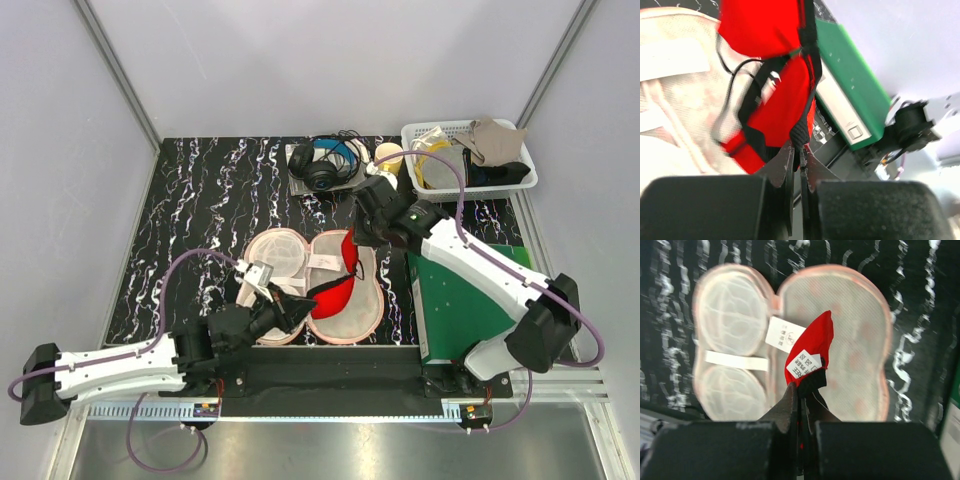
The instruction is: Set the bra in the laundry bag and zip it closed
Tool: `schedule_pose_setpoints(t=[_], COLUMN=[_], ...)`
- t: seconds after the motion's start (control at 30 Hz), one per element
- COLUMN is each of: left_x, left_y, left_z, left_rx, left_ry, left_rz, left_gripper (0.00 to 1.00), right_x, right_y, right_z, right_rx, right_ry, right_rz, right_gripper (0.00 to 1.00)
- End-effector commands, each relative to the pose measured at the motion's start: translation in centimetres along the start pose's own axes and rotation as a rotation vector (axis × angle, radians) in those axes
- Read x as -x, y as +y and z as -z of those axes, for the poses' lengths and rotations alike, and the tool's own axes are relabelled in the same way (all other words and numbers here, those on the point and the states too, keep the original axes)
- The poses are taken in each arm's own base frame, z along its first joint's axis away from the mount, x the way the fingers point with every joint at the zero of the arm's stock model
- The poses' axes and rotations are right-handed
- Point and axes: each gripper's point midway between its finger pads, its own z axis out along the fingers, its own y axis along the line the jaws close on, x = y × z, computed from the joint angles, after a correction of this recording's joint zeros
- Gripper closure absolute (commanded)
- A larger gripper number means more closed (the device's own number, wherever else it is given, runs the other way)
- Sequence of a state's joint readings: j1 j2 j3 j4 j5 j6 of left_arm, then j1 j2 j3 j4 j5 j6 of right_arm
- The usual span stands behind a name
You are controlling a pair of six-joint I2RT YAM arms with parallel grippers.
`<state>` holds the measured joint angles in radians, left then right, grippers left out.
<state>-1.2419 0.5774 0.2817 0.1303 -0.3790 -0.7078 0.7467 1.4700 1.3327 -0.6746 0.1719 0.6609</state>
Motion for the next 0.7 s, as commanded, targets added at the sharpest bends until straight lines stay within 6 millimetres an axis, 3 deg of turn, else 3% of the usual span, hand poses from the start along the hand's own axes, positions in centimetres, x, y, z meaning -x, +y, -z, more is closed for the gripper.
schedule_pose_setpoints(t=[0.0, 0.03, 0.07, 0.33, 0.5, 0.67], left_x=[2.3, 2.4, 1.6, 0.5, 0.0, -0.6], left_y=[-0.1, 0.4, 2.2, 7.4, 10.0, 11.6], left_z=[-0.4, -0.1, -0.1, 1.6, 2.9, 4.1], left_rx=[-0.004, 0.008, 0.058, 0.246, 0.366, 0.457], left_ry=[-0.153, -0.173, -0.187, -0.234, -0.241, -0.227], left_rz=[0.168, 0.21, 0.222, 0.303, 0.305, 0.343], left_gripper=[1.0, 1.0, 1.0, 1.0, 1.0, 0.99], right_x=[-1.2, -1.3, -1.4, -2.7, -2.2, -2.3], right_y=[-2.2, -2.1, -1.3, 3.2, 7.9, 11.3], right_z=[-0.5, -1.0, -1.9, -8.3, -9.5, -11.1], right_rx=[-0.145, -0.156, -0.163, -0.152, -0.054, 0.014], right_ry=[0.051, 0.052, 0.059, 0.102, 0.088, 0.11], right_rz=[0.101, 0.109, 0.122, 0.102, 0.08, 0.065], right_gripper=[1.0, 1.0, 1.0, 1.0, 1.0, 0.99])
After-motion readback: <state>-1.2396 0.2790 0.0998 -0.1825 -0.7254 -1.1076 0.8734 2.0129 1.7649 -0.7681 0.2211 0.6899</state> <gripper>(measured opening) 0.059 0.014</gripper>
